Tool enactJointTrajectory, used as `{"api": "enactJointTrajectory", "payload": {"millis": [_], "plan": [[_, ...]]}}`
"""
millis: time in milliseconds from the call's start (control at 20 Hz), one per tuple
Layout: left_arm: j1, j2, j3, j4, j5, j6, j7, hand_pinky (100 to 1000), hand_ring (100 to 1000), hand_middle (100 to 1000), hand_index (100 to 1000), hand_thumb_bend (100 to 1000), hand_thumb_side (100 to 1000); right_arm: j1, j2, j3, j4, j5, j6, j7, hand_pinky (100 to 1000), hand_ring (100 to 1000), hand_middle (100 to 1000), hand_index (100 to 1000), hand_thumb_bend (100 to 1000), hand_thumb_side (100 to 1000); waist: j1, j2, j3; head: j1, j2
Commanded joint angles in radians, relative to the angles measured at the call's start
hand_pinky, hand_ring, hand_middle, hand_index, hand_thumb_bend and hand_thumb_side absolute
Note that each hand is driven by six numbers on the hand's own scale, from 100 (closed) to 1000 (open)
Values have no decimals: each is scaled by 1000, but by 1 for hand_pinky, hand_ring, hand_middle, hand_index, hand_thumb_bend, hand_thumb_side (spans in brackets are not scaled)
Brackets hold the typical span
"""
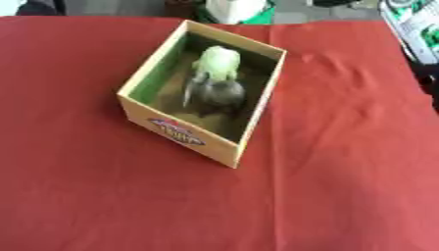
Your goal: Pick up objects on the table and place them in the box.
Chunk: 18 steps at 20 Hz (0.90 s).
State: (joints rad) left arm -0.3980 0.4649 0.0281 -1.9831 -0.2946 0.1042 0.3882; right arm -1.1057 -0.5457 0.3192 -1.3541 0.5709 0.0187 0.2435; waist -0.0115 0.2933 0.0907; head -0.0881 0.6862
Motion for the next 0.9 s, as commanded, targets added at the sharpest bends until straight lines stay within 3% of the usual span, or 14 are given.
{"api": "enactJointTrajectory", "payload": {"millis": [50,600,900], "plan": [[-20,16,6,-17,8,-10,4,755,751,763,830,313,1000,-29,21,23,-40,-10,0,30,736,1000,412,465,100,100,2,-27,5,-11,8],[-35,16,4,-17,18,-32,17,755,751,764,830,318,989,-9,99,113,-3,11,-38,103,734,1000,451,513,100,100,-6,-22,15,-34,15],[-37,14,4,-17,19,-31,19,757,750,763,829,314,991,9,109,154,22,17,-98,162,751,1000,568,658,100,100,-11,-15,16,-45,11]]}}
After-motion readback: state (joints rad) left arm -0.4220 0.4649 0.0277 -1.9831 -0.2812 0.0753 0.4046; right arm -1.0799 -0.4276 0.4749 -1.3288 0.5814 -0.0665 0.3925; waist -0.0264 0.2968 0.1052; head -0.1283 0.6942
